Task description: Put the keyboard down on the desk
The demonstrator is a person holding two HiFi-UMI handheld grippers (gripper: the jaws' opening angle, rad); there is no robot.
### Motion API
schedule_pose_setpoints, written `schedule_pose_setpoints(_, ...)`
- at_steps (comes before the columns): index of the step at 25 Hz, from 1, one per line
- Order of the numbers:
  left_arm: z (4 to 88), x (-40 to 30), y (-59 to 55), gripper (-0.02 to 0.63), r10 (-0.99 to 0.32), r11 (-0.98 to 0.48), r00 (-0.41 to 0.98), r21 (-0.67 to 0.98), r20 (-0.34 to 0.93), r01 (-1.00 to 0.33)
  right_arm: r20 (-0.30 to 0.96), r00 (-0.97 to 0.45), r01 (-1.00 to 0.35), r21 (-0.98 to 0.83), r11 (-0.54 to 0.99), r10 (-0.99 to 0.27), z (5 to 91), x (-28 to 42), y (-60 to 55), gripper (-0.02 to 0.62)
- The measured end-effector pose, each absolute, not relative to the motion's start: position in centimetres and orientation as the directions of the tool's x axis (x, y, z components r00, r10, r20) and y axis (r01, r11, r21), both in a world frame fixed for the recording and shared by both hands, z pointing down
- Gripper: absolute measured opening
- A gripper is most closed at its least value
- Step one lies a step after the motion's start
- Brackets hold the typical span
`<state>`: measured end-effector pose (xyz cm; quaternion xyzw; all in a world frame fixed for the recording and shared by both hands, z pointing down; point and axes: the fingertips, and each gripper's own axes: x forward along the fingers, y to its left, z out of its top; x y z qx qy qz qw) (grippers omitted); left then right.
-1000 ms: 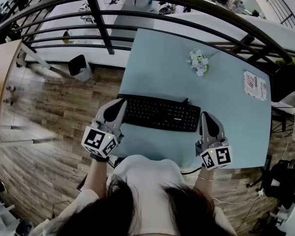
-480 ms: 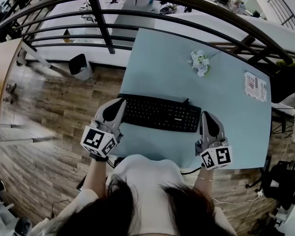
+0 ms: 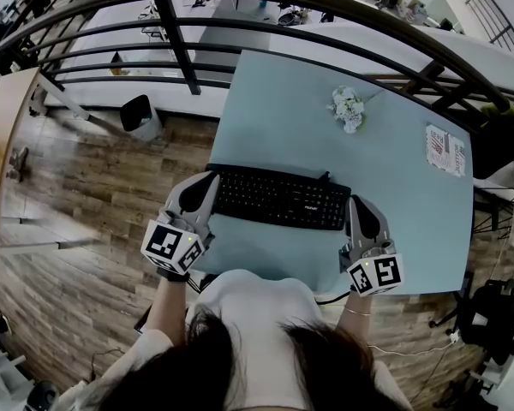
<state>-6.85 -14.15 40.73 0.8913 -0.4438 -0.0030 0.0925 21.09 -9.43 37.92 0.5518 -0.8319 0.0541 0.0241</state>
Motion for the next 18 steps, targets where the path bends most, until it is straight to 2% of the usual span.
schedule_pose_setpoints(18, 41.1, -6.66, -14.05, 0.057, -0.793, -0.584, 0.603, 0.172, 0.089, -0.793, 0.101, -0.381, -0.924, -0.071, 0.375, -0.919, 38.14, 21.76, -9.06, 0.0)
